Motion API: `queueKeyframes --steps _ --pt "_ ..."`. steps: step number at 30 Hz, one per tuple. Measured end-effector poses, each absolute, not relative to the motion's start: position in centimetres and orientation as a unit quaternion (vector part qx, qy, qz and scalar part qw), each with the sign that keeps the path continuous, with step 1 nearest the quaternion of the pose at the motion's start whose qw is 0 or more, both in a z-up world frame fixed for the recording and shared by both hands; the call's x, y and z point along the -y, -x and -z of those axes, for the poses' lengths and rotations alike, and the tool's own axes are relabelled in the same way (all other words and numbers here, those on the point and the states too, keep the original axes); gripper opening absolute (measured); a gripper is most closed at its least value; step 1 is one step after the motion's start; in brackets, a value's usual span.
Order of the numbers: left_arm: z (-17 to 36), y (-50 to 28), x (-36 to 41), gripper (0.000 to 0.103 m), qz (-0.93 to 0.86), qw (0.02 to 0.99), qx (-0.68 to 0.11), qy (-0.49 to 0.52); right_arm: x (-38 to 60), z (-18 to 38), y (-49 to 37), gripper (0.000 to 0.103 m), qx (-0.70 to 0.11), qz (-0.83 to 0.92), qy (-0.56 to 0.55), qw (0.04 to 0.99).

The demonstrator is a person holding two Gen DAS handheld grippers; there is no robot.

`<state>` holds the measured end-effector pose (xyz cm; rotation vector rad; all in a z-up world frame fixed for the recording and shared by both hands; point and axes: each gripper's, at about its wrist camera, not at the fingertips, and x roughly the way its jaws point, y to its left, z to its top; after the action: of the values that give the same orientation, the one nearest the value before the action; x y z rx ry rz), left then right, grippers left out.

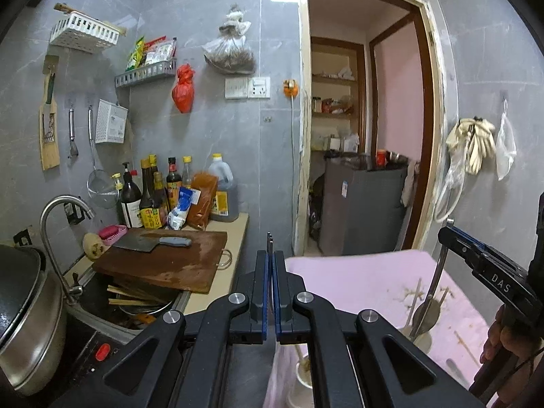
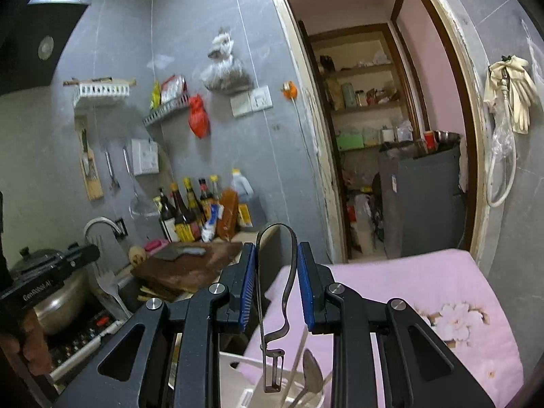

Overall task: Organize utensils
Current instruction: 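Carry fork and wire tongs into the white caddy and open both tools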

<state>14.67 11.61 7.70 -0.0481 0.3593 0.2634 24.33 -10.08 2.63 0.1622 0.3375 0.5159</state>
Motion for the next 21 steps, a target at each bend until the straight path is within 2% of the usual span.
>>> queueKeyframes --steps 9,21 --pt "-5.2 -16.2 -10.4 0.003 -0.115 0.974 -0.195 -0.006 9.0 0.5 -24.9 0.022 -0.197 -0.247 -0.067 0.946" --pt "-2.6 -17.2 -9.7 0.003 -0.088 0.969 -0.229 0.005 8.5 2.2 -24.4 0.022 -0.220 -0.243 -0.046 0.944"
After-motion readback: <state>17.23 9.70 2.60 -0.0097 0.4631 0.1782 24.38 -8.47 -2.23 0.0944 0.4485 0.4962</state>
